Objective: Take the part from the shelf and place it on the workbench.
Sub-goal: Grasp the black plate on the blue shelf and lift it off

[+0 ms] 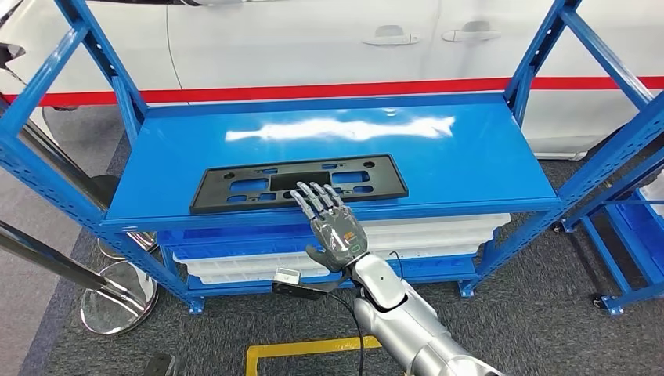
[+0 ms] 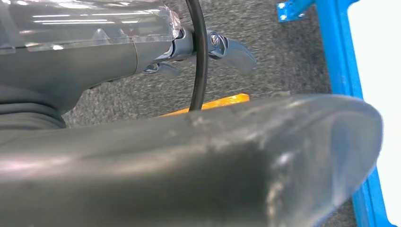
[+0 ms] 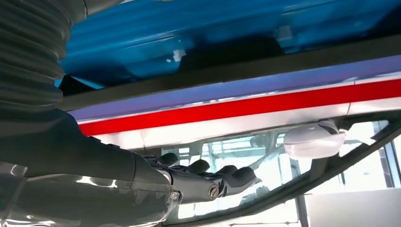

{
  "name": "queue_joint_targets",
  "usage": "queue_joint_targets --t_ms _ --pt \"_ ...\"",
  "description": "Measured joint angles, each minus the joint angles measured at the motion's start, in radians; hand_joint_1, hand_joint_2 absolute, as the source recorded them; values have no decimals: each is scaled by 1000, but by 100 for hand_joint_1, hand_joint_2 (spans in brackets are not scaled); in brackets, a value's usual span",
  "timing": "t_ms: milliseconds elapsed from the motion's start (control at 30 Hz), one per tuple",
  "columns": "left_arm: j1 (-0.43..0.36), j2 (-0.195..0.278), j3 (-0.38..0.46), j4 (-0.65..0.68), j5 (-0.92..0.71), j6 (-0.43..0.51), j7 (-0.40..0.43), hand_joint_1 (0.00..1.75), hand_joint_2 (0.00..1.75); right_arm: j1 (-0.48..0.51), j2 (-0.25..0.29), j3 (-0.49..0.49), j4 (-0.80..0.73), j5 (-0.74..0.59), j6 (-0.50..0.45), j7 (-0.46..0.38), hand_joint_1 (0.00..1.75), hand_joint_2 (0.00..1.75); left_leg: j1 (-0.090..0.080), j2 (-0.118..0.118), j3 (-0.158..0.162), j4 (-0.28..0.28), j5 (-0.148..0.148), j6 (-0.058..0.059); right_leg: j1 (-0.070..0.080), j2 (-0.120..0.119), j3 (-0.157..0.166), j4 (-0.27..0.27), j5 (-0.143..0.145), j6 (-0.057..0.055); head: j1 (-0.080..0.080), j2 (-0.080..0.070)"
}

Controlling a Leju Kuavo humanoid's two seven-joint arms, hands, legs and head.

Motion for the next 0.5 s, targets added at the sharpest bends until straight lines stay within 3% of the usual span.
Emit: queue_joint_targets --t_ms 133,233,267,300,333,400,433,500 --pt "-19 1 4 0 -28 4 5 0 0 -5 11 -5 23 -31 -16 -31 0 175 4 1 -11 29 -21 -22 -5 0 11 -15 3 -20 0 0" --pt "-31 4 6 0 -43 6 14 0 0 -7 18 -7 37 -48 -24 -51 0 175 6 1 -97 206 -96 -35 -5 1 24 -19 -6 -32 0 0" --pt "-33 5 7 0 -49 6 17 0 0 -4 19 -7 42 -55 -27 -57 0 175 6 1 -127 259 -108 -37 -5 1 28 -18 -11 -33 0 0" --pt "-33 5 7 0 -55 6 19 0 0 -1 19 -8 46 -60 -31 -63 0 175 6 1 -143 280 -102 -38 -5 2 34 -18 -16 -33 0 0" --pt "-34 5 7 0 -60 6 21 0 0 2 19 -9 50 -64 -35 -68 0 175 6 1 -138 260 -75 -38 -5 3 42 -17 -22 -31 0 0" --pt "-38 5 7 0 -64 6 25 0 0 6 19 -12 56 -70 -46 -74 0 175 6 2 -86 137 2 -32 -5 5 61 -18 -37 -26 0 0" --pt "-40 6 8 0 -65 6 25 0 0 6 18 -14 57 -74 -51 -77 0 175 3 2 -57 76 25 -27 -3 5 67 -17 -45 -22 0 0" --pt "-45 6 12 0 -66 6 26 0 0 11 16 -21 57 -83 -57 -83 0 175 -2 2 -27 14 25 -15 -1 6 72 -17 -53 -11 0 0"
